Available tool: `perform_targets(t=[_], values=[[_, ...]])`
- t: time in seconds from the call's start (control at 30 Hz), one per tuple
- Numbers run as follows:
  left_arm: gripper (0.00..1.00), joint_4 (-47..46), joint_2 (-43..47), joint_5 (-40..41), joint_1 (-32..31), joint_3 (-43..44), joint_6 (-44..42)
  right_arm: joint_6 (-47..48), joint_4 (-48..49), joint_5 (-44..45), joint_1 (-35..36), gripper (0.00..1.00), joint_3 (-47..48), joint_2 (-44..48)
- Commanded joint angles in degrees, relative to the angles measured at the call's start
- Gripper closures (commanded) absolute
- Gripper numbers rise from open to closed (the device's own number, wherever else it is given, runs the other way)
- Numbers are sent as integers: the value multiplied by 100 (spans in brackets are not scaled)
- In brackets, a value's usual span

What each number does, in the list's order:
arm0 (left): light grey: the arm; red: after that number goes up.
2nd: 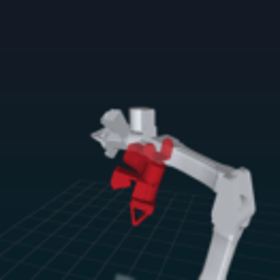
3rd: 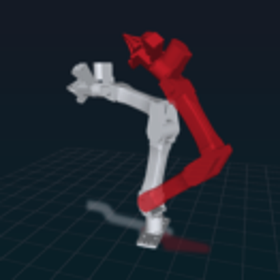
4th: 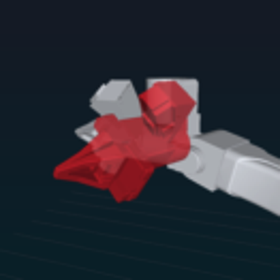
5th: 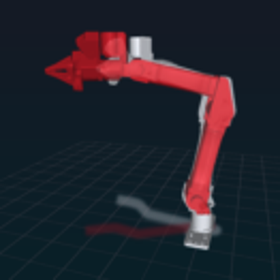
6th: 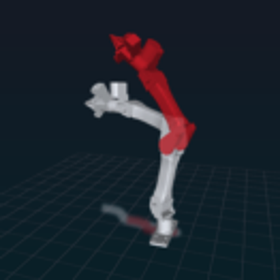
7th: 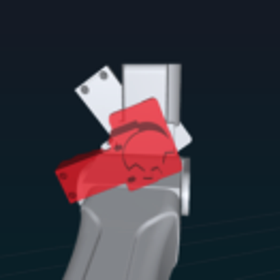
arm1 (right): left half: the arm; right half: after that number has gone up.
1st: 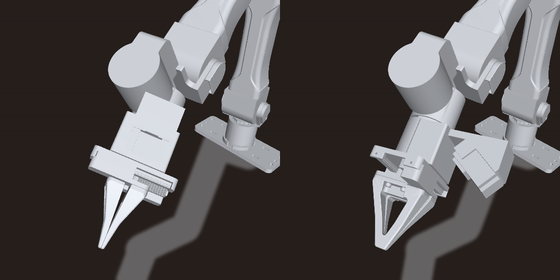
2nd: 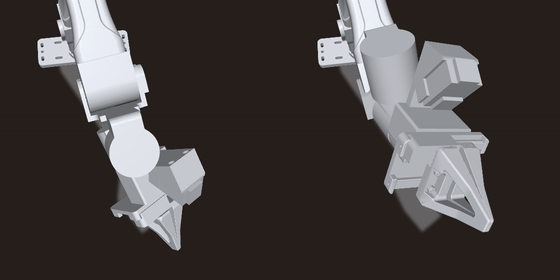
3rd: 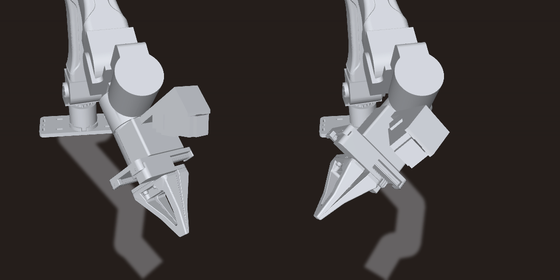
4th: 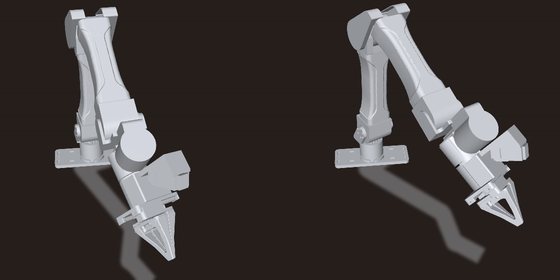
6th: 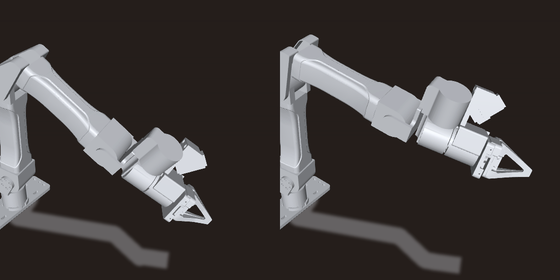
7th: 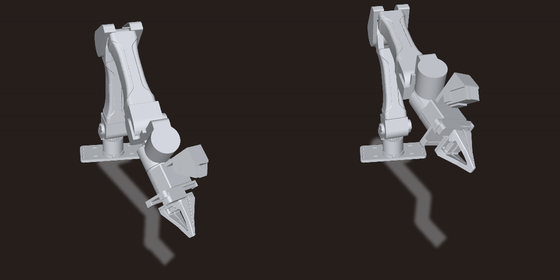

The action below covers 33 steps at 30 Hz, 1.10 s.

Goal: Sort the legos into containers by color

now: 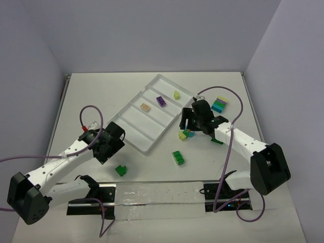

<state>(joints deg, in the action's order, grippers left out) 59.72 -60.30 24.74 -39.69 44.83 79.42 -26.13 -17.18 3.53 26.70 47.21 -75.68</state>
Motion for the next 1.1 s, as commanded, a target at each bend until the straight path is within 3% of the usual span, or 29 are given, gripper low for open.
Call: perform_targets(t=[0.0, 0.43, 1.07], values=[[15, 362, -365, -290, -97, -179, 895, 4, 155, 6, 90, 21, 288, -10], [23, -418, -134, -1047, -117, -929, 910, -6, 183, -4, 116, 21, 224, -8], [39, -746, -43, -1250, -161, -1515, 779, -68, 189, 16, 257, 21, 148, 123]])
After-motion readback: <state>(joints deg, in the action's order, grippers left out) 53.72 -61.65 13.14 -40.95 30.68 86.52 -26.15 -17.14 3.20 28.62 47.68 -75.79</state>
